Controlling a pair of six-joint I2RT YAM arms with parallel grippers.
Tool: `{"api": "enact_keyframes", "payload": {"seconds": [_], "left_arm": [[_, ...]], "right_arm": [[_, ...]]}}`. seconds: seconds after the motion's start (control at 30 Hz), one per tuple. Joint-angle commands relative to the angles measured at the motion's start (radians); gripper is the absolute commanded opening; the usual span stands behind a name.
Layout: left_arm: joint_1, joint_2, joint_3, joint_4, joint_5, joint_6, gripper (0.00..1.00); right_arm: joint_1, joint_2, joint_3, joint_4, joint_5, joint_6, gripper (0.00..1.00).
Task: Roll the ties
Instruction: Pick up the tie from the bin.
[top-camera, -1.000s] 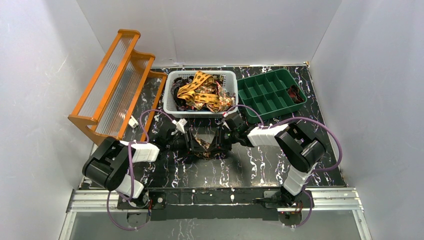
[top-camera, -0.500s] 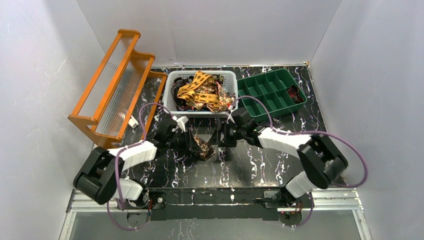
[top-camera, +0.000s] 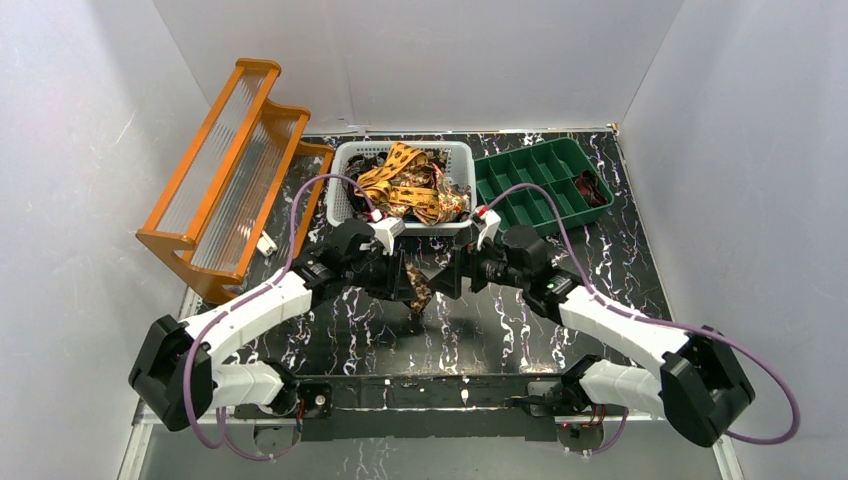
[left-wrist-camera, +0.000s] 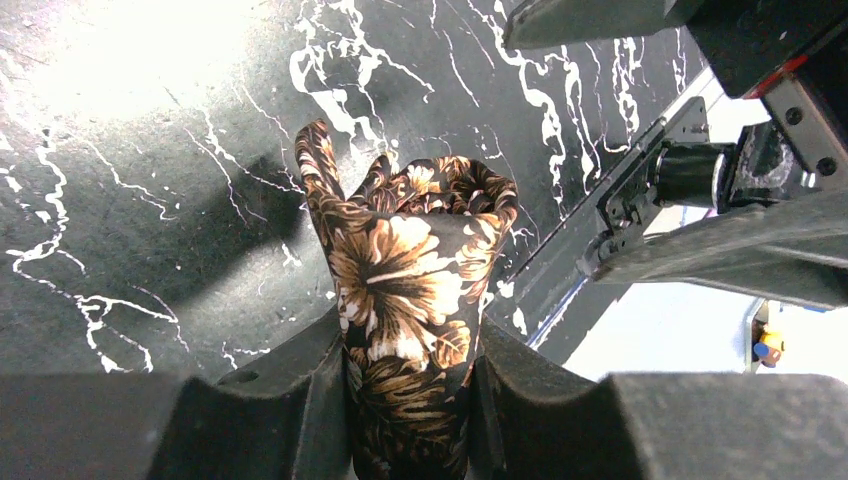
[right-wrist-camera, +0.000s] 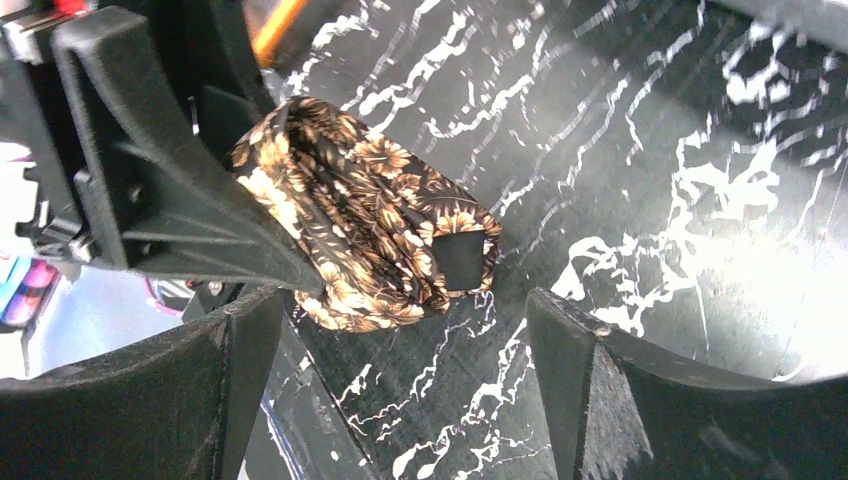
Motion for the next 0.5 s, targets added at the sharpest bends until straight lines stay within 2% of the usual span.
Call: {"api": "enact_keyframes", "payload": {"seconds": [0.0,0.27,0.47], "left_arm": [[-0.01,-0.042,0.1,-0.178,0.041,0.109,0.08],[-0.023,-0.072,0.231,-0.306,0.208,0.185,0.08],[-0.029,-0.104,0.274,-0.366,0.348,0.224,0.09]], "right_arm": [[-0.032,-0.077,0.003,0.062,-0.148,-0.078,0.99],[-0.116,-0.064,0.048,0.126,-0.443,-0.013,0.99],[-0.166,0.002,0.061,0.256,-0.547,0.082,0.99]]}}
